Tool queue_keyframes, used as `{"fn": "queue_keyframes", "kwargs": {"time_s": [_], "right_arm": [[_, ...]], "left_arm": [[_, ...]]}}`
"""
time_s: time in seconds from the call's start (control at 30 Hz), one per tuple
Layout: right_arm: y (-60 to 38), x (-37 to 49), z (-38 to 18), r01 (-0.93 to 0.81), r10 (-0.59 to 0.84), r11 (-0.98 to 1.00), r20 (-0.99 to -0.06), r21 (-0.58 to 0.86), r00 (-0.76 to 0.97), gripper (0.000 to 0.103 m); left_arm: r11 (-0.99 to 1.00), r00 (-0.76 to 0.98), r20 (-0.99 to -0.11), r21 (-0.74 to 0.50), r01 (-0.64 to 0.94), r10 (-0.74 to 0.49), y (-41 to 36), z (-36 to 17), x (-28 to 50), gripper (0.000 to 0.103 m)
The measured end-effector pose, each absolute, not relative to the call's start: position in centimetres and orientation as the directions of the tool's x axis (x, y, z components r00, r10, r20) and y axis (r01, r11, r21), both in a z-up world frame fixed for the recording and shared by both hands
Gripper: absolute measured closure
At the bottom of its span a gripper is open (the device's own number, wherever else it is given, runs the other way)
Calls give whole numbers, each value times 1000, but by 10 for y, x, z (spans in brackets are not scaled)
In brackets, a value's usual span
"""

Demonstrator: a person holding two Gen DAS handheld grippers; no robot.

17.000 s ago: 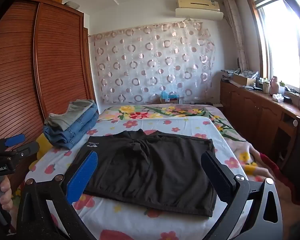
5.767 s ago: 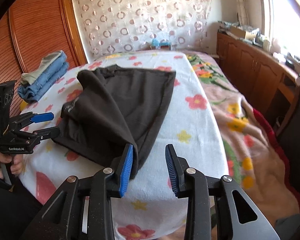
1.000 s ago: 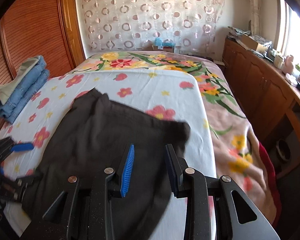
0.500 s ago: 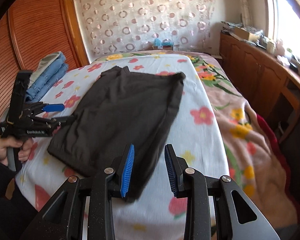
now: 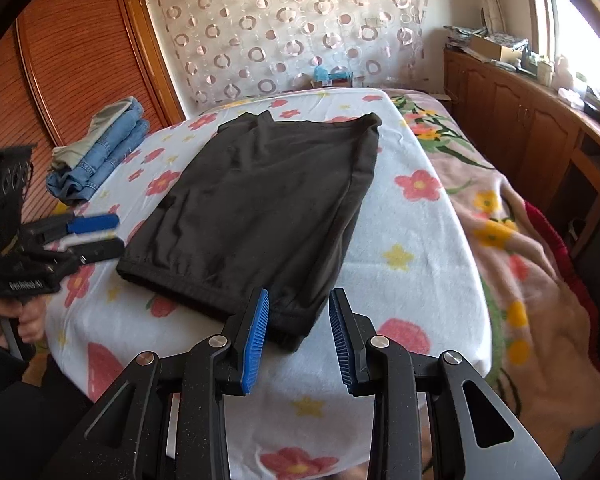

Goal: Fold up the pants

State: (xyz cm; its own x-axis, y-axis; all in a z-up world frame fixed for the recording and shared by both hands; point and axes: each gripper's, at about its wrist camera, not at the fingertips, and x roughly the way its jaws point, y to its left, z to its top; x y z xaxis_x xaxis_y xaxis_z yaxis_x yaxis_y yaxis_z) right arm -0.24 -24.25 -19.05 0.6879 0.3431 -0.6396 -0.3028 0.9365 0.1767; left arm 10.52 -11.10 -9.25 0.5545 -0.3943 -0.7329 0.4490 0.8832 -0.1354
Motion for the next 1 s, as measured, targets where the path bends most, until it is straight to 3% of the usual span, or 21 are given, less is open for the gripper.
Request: {"fn": "queue_keyframes", "kwargs": {"time_s": [0.13, 0.23, 0.3, 0.4, 0.63, 0.83, 1.0], "right_arm": [[-239, -3, -194, -306, 336, 938, -650, 164, 681, 71], [-238, -3, -193, -307, 342, 936, -649, 172, 680, 77], [-238, -2, -193, -309, 346, 935, -645, 175, 681, 87], [-240, -3, -189, -307, 351, 934, -625, 182, 697, 91], [-237, -13, -177, -331, 385, 922, -578, 202, 720, 93], [-229, -13, -192, -332, 376, 924, -625, 191, 684, 93], [-234, -7, -205, -302, 363, 930, -649, 210, 668, 93]], "left_arm": [[869, 514, -746, -175, 462, -424, -112, -103, 98, 56], [865, 511, -745, -176, 470, -429, -116, -107, 94, 64], [860, 509, -742, -178, 478, -437, -119, -106, 93, 74], [857, 525, -729, -165, 489, -440, -121, -103, 90, 85], [862, 564, -689, -182, 473, -455, -111, -88, 85, 86], [874, 555, -712, -174, 454, -430, -108, -96, 86, 85], [883, 553, -724, -168, 439, -413, -107, -99, 88, 75]]}}
